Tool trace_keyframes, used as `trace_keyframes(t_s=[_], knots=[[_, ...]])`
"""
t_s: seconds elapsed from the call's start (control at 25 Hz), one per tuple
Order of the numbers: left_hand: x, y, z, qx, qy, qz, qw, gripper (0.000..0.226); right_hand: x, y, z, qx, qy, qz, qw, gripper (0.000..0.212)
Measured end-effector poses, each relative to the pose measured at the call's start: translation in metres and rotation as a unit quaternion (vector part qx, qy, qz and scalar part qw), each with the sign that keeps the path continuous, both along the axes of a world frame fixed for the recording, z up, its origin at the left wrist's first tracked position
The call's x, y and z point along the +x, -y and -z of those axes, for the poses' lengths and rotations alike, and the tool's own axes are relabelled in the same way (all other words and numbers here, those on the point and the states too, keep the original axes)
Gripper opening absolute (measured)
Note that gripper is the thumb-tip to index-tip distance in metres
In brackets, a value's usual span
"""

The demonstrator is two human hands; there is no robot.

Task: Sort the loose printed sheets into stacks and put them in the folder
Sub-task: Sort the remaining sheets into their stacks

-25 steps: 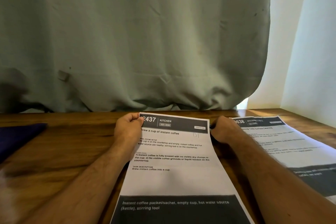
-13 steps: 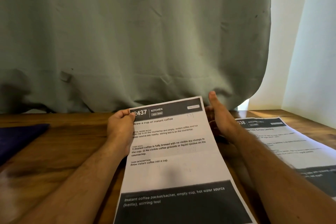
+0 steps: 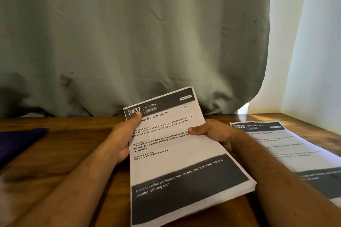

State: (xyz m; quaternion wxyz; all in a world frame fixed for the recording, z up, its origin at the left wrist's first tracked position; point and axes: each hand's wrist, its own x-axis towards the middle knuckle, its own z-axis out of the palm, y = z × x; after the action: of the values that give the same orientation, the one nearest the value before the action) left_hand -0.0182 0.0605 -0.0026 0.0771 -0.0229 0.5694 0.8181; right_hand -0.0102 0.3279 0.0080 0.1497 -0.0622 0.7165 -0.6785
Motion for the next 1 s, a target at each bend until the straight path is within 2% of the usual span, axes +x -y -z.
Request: trace_keyframes(t_s=[0.16, 0.28, 0.44, 0.6, 0.68, 0.84, 0.92, 1.0], knots=[[0.002, -0.002, 0.004, 0.003, 0.010, 0.062, 0.998, 0.033, 0.001, -0.006, -0.001, -0.004, -0.006, 0.057, 0.998, 0.031], [0.006, -0.012, 0.006, -0.034, 0.037, 0.076, 0.996, 0.027, 0.007, -0.014, -0.002, -0.007, -0.010, 0.091, 0.996, 0.027], [0.010, -0.033, 0.009, -0.071, 0.016, 0.046, 0.996, 0.026, 0.018, -0.021, -0.001, 0.004, 0.002, 0.126, 0.992, 0.035], [0.011, -0.047, 0.000, -0.087, -0.024, -0.021, 0.996, 0.021, 0.040, -0.038, -0.014, 0.085, 0.018, 0.107, 0.990, 0.036], [0.012, -0.061, -0.011, -0.090, -0.036, -0.021, 0.995, 0.020, 0.050, -0.053, -0.025, 0.112, 0.003, 0.130, 0.985, 0.039], [0.018, -0.110, -0.029, -0.064, -0.058, -0.005, 0.996, 0.022, 0.065, -0.091, -0.045, 0.173, -0.042, 0.233, 0.956, 0.030], [0.026, -0.142, -0.033, -0.060, -0.059, 0.014, 0.996, 0.022, 0.071, -0.117, -0.052, 0.213, -0.045, 0.279, 0.935, 0.035], [0.036, -0.176, -0.035, -0.054, -0.051, 0.047, 0.996, 0.023, 0.074, -0.146, -0.057, 0.282, -0.060, 0.331, 0.898, 0.041]])
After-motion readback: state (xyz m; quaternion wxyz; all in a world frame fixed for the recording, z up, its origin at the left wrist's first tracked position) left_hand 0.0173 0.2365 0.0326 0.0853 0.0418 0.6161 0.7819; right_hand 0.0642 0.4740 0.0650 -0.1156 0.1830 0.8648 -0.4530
